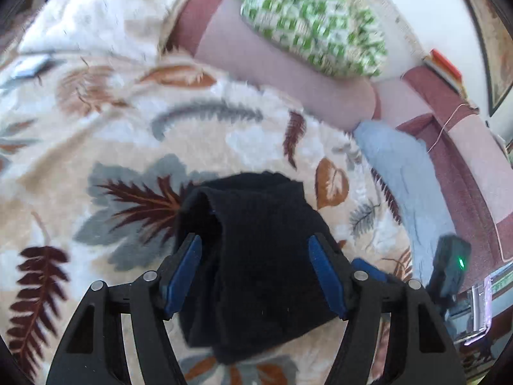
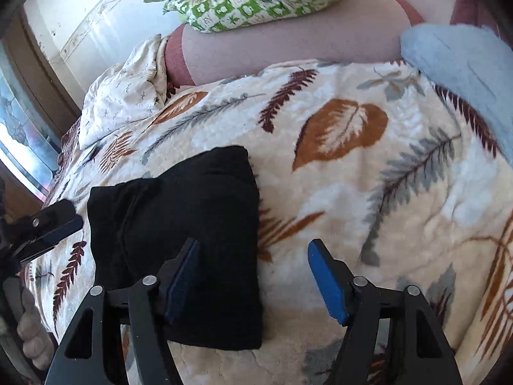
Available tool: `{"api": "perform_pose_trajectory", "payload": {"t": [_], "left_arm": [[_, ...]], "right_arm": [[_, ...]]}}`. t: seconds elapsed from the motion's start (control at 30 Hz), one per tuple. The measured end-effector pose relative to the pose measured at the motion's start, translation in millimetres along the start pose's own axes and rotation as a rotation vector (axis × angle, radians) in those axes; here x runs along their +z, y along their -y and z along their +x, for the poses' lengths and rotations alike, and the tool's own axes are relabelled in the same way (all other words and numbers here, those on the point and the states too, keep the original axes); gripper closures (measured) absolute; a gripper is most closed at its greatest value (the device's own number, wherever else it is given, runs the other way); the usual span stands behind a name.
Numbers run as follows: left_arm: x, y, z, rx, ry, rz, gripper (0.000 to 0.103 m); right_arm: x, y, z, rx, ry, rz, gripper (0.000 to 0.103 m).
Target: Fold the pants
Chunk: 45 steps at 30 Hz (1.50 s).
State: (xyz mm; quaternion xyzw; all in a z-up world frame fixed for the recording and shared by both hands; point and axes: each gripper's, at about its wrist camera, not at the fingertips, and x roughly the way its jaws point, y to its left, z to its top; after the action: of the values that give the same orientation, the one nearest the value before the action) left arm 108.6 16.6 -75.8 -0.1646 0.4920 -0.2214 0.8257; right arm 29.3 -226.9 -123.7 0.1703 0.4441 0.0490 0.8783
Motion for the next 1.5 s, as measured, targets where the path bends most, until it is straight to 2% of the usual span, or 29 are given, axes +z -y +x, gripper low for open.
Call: {"api": "perform_pose_trajectory", "payload": {"t": [0.07, 0.13, 0.27, 0.3, 0.4, 0.6, 0.77, 0.9, 1.07, 1.1, 1.2, 1.27, 1.3, 1.33, 1.43, 1.5], "left_arm": [[4.0, -14.5, 32.5, 0.068, -0.079, -0.062, 0.034], [0.5, -29.3, 50.2, 0.065, -0.115, -0.109, 0.034], [-9.2, -30.1, 22.6, -0.023, -0.062, -0.107, 0.034], [-13.5, -32.2, 15.4, -0.049, -0.055, -0.112, 0.034], [-26.3, -43.5, -1.0, -0.074, -0.034, -0.129, 0.032], [-46.2, -57.7, -3.0, -0.110, -0.029, -0.131, 0.032], [-56.0, -52.7, 12.9, -0.184, -0.061, -0.138, 0.029], [-58.7, -44.8, 23.2, -0.211, -0.046, -0.130, 0.017], [-49.6, -34.7, 35.3, -0.219, -0.054, -0.108, 0.004], [-47.8, -31.4, 37.5, -0.210, -0.058, -0.103, 0.001], [-45.4, -18.3, 41.1, -0.161, -0.066, -0.058, 0.001], [-46.4, -9.8, 39.3, -0.100, -0.056, -0.001, 0.019], [-47.5, -7.7, 38.9, -0.065, -0.058, 0.027, 0.040], [-47.4, -8.3, 37.8, -0.066, -0.060, 0.035, 0.050], [-43.3, -13.3, 30.0, -0.101, -0.057, 0.014, 0.057], [-39.7, -8.4, 25.3, -0.094, -0.046, 0.036, 0.057]], "right_arm": [[-7.4, 5.0, -0.2, 0.016, 0.005, 0.033, 0.036], [-7.2, 4.9, -1.9, 0.035, 0.006, 0.036, 0.036], [4.0, 5.6, -8.1, 0.113, 0.017, 0.035, 0.034], [7.4, 6.9, -8.1, 0.123, 0.018, 0.037, 0.031], [21.2, 12.9, -1.9, 0.170, -0.005, 0.054, 0.028], [34.4, 22.1, 22.2, 0.206, -0.056, 0.109, 0.027], [35.5, 21.3, 38.2, 0.260, -0.098, 0.134, 0.025], [36.4, 21.7, 54.0, 0.295, -0.149, 0.148, 0.024], [39.8, 22.4, 73.5, 0.353, -0.209, 0.179, 0.017], [40.1, 22.3, 77.2, 0.364, -0.218, 0.183, 0.015], [41.6, 18.1, 83.6, 0.381, -0.224, 0.190, 0.015], [40.5, 8.9, 80.9, 0.384, -0.225, 0.161, 0.022], [39.0, 3.1, 77.0, 0.366, -0.218, 0.143, 0.034], [37.9, -4.0, 71.5, 0.334, -0.206, 0.110, 0.050], [37.8, -16.8, 53.9, 0.315, -0.170, 0.064, 0.067], [40.9, -21.8, 43.5, 0.329, -0.144, 0.067, 0.070]]}}
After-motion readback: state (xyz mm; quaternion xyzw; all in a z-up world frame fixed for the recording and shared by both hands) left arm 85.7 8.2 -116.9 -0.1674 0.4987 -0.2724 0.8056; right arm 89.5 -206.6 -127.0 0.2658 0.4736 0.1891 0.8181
